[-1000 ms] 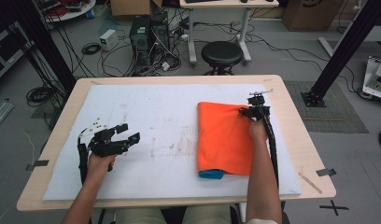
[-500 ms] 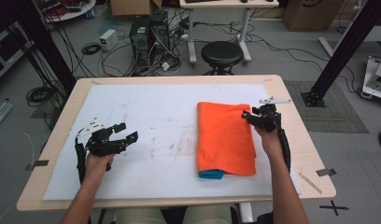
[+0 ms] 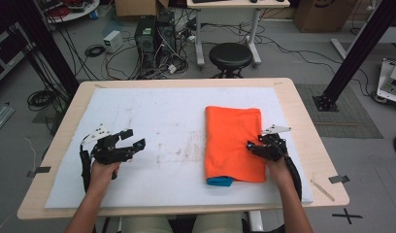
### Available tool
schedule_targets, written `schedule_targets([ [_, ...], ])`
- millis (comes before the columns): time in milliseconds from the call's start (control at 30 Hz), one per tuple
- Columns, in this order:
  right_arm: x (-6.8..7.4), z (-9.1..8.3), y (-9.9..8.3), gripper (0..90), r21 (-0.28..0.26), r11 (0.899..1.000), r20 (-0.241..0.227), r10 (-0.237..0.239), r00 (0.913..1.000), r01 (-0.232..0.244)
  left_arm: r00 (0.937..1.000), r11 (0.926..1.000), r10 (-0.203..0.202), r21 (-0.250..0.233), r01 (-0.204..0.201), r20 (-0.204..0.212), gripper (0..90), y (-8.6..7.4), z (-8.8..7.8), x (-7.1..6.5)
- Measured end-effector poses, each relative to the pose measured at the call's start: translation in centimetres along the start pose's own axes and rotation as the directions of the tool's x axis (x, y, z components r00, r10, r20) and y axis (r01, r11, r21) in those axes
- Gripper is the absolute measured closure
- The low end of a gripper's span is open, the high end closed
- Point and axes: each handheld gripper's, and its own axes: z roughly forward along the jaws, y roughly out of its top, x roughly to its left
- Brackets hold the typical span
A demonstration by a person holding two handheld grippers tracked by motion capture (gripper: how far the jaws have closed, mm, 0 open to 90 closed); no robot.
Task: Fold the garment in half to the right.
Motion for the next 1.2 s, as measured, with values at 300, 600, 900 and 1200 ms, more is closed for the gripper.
schedule_targets([
  [300, 3.0, -3.3, 0.1, 22.1, -0.081, 0.994, -0.136, -0.082, 0.9872, 0.072, 1.0000, 1.0000, 0.004, -0.009, -0.004, -0.006, 22.0, 0.0, -0.3, -0.1],
  [600, 4.1, -3.3, -2.1, 22.1, 0.056, 0.975, -0.169, -0.203, 0.9645, 0.215, 1.0000, 0.9999, 0.000, -0.013, 0.000, -0.007, 21.9, 0.2, 0.0, -0.2],
  [900, 2.7, -5.8, -1.1, 21.4, -0.173, 0.982, -0.187, -0.103, 0.9771, 0.070, 0.9999, 0.9996, 0.012, -0.025, -0.012, -0.007, 20.8, 0.3, -0.1, -0.1],
  [1200, 2.1, -6.5, -1.2, 20.9, -0.251, 0.968, -0.096, -0.009, 0.9953, -0.015, 0.9988, 0.9981, 0.047, -0.041, -0.047, 0.011, 20.8, 0.5, -0.5, -0.5],
])
